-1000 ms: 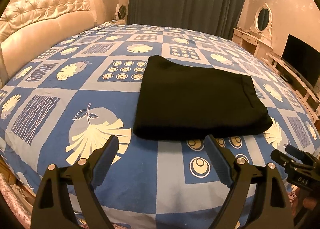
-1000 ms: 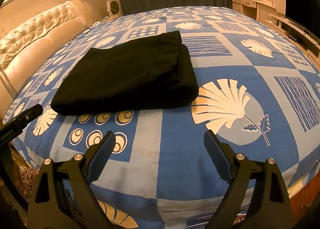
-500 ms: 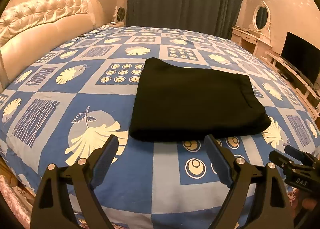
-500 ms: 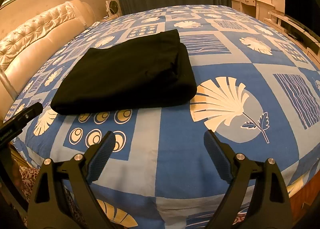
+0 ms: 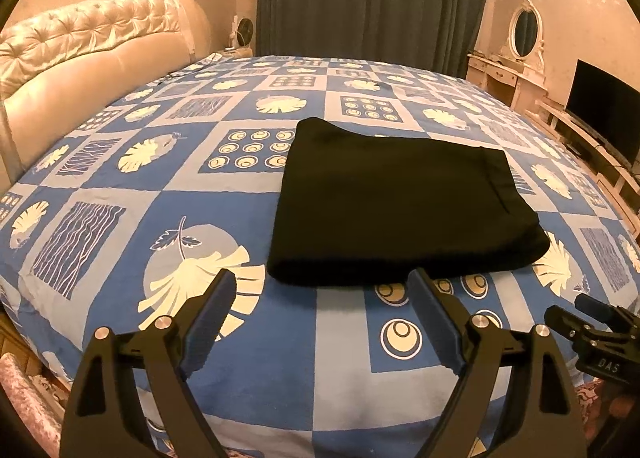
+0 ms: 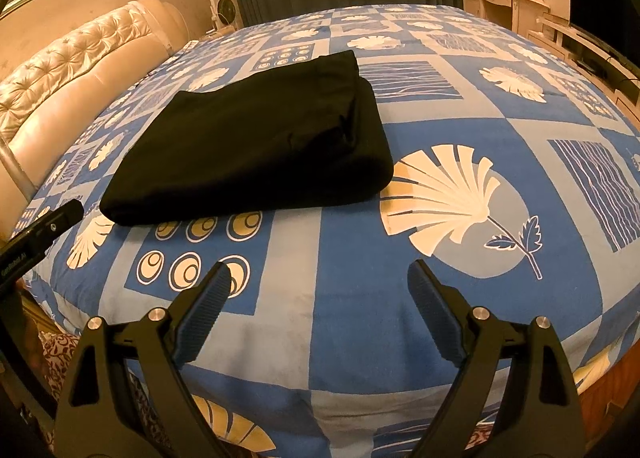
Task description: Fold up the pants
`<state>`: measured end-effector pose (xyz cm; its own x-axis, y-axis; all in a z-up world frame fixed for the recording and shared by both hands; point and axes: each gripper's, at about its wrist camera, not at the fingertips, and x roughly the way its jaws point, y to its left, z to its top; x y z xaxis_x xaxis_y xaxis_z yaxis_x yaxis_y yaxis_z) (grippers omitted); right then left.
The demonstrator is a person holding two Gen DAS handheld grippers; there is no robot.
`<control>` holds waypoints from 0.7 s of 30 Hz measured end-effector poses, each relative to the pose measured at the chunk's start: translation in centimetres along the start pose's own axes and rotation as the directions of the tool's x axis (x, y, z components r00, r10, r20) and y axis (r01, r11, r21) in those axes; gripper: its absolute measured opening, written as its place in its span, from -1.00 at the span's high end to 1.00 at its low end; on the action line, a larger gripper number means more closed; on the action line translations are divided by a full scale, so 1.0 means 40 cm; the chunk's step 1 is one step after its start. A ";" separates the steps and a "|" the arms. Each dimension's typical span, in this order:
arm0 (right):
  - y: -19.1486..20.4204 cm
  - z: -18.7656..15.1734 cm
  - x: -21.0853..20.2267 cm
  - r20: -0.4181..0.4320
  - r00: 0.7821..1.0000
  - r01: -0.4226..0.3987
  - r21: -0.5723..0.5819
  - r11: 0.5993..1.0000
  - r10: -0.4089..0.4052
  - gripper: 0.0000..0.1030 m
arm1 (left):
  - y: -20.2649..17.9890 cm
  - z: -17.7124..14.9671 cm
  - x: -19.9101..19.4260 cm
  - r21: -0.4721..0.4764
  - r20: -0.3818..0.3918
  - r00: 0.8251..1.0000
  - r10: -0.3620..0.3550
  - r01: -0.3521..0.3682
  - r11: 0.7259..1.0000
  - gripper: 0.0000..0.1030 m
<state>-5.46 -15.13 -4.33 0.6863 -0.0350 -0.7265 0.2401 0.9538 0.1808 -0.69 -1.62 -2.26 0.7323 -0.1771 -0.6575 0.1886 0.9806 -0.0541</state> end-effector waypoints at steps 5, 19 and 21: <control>0.000 -0.002 0.000 -0.002 1.000 -0.001 0.000 1.000 0.001 -0.75 | 0.000 0.003 -0.001 0.002 0.012 1.000 0.013 -0.013 1.000 -0.67; 0.001 -0.012 0.009 -0.016 1.000 -0.009 0.005 1.000 0.009 -0.75 | -0.005 0.012 -0.002 -0.004 0.013 1.000 0.003 -0.003 1.000 -0.67; -0.002 -0.010 0.010 -0.018 1.000 -0.010 0.006 1.000 0.010 -0.75 | -0.007 0.015 -0.002 -0.001 0.010 1.000 -0.013 0.013 1.000 -0.67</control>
<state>-5.49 -15.10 -4.91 0.6763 -0.0199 -0.7363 0.2374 0.9522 0.1923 -0.40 -1.93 -1.76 0.7363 -0.1906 -0.6493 0.1977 0.9782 -0.0630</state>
